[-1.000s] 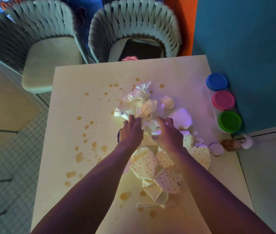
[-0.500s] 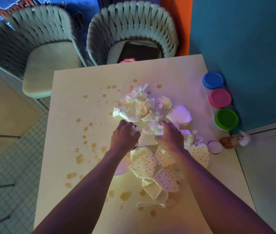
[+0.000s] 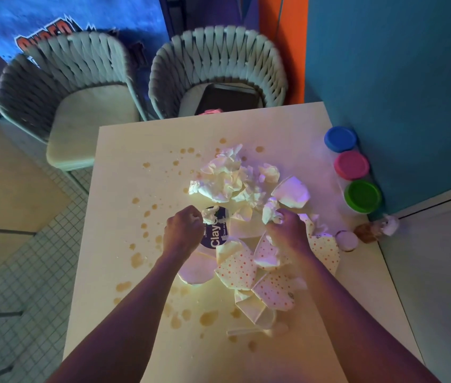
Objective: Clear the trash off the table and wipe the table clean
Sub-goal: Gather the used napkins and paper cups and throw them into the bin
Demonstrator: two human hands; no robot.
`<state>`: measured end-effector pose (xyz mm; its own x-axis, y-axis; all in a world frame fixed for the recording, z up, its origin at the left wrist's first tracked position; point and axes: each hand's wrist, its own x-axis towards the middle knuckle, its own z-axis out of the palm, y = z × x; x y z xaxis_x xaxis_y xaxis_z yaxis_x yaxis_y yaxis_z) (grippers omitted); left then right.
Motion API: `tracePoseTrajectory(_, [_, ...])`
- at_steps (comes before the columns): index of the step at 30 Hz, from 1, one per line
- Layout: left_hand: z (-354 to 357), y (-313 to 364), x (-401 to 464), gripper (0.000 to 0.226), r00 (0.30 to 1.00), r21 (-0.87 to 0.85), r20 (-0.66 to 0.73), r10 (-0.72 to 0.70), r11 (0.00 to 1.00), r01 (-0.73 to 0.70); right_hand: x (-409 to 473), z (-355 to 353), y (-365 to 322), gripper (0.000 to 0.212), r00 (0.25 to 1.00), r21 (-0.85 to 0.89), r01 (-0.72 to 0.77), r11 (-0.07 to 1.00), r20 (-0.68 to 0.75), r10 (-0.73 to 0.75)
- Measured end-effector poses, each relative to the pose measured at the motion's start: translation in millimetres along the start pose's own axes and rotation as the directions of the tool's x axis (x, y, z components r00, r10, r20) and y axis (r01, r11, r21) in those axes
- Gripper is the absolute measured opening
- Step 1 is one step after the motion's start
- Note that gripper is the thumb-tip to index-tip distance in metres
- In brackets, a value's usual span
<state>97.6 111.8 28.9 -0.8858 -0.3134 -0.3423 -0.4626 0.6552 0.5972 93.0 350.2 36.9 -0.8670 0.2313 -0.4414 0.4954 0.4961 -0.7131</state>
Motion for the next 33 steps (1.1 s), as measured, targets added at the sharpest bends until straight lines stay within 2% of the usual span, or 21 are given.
tracePoseTrajectory(2, [-3.0,4.8,1.2,0.014,1.0,0.03,0.007,-0.02,0.999,0.02,-1.1,-2.5,0.8,0.01,1.0,-0.001,-0.028,1.0,-0.002,0.028])
tracePoseTrajectory(5, [0.6,10.1,9.5,0.031,1.0,0.141,-0.001,0.018,0.99,-0.018,-3.1,-9.0,-0.1,0.007,0.997,0.07,-0.067,0.995,-0.035,0.069])
tracePoseTrajectory(7, [8.3,9.5,18.5,0.035,1.0,0.225,0.001,0.019,0.974,-0.019,-6.0,-15.1,-1.8,0.014,0.994,0.127,-0.095,0.987,-0.04,0.101])
tracePoseTrajectory(10, [19.5,5.3,30.2,0.04,0.999,0.318,0.049,0.001,0.948,-0.016,-10.5,-26.8,-6.7,0.01,0.988,0.175,-0.154,0.972,0.023,0.153])
tracePoseTrajectory(14, [28.9,1.7,34.6,0.048,0.991,0.41,0.124,0.047,0.907,-0.094,-9.3,-40.3,-8.6,0.03,0.973,0.2,-0.228,0.953,0.087,0.215])
tracePoseTrajectory(17, [35.1,-2.0,36.3,0.035,0.989,0.405,0.13,0.076,0.906,-0.123,-5.2,-43.3,-7.1,0.053,0.975,0.14,-0.218,0.966,0.07,0.21])
tracePoseTrajectory(20, [40.1,-3.7,33.2,0.035,0.993,0.399,0.101,0.057,0.912,-0.092,-2.4,-43.5,-5.8,0.065,0.985,0.068,-0.171,0.983,0.008,0.171])
tracePoseTrajectory(23, [42.9,0.0,22.6,0.037,0.997,0.352,0.06,0.046,0.934,-0.064,-0.6,-41.8,-0.4,0.055,0.996,0.065,-0.09,0.994,-0.02,0.091])
tracePoseTrajectory(28, [41.9,19.9,9.5,0.022,0.994,0.214,0.033,0.103,0.971,-0.108,4.3,-44.7,5.3,0.004,0.997,0.157,-0.074,0.985,-0.02,0.078])
tracePoseTrajectory(31, [44.2,37.0,3.1,0.011,0.984,0.151,0.064,0.168,0.973,-0.176,2.6,-48.4,16.9,0.023,0.999,0.183,-0.035,0.983,0.024,0.031])
tracePoseTrajectory(33, [47.7,46.7,0.3,0.019,0.973,0.125,0.086,0.216,0.966,-0.225,-2.0,-50.7,22.0,0.029,0.999,0.159,-0.015,0.987,0.041,0.009])
